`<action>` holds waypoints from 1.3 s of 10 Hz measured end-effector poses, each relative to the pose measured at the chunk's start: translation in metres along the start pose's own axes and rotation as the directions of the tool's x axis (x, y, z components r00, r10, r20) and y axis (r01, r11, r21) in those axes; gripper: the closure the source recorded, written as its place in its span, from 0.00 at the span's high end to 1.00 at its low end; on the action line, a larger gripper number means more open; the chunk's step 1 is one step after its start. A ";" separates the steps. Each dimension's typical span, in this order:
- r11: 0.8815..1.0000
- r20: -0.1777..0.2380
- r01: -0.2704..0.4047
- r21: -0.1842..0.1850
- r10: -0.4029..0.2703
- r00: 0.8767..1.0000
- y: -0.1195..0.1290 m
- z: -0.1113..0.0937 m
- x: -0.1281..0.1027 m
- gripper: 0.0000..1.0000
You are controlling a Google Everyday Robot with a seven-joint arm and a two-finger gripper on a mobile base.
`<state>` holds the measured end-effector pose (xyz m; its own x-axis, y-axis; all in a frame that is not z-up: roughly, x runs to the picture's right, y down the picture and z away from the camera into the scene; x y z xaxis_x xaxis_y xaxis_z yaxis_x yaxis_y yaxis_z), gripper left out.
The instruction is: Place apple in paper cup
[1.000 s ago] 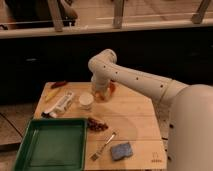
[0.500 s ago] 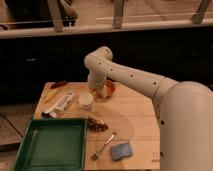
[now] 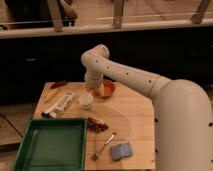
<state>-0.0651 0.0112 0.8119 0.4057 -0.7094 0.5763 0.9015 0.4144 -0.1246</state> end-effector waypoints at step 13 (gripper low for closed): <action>0.988 0.026 0.148 0.031 -0.149 0.988 -0.029 0.000 0.002 0.04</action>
<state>-0.0900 -0.0023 0.8168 0.2626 -0.7483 0.6091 0.9467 0.3220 -0.0126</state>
